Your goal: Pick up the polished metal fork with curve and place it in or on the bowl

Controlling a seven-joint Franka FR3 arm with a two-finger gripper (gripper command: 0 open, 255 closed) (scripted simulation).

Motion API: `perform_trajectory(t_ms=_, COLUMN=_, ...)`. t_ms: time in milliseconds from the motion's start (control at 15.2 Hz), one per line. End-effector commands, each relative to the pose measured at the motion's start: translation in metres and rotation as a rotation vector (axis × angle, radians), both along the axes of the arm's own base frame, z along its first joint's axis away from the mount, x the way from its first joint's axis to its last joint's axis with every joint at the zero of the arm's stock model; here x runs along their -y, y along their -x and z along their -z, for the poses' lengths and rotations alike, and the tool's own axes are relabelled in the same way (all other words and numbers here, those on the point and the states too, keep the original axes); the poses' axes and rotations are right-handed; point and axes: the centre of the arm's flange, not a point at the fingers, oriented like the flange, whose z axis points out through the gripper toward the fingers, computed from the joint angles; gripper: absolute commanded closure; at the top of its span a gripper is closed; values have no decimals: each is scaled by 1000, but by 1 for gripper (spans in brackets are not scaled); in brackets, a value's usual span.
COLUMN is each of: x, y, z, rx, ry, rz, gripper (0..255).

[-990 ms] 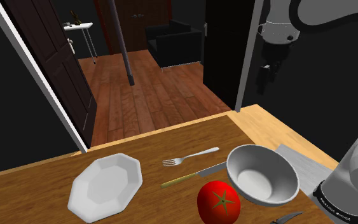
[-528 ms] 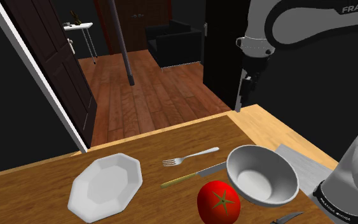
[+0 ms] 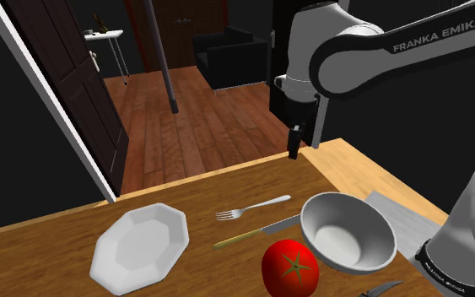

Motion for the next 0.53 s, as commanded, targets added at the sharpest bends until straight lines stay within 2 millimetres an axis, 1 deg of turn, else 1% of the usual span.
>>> perform_trajectory(t_ms=0, x=-19, y=-9, z=13, rx=-2, ry=-9, rz=-57, gripper=0)
perform_trajectory(t_ms=462, x=-93, y=-29, z=57, rx=-10, ry=-37, rz=-253, gripper=0)
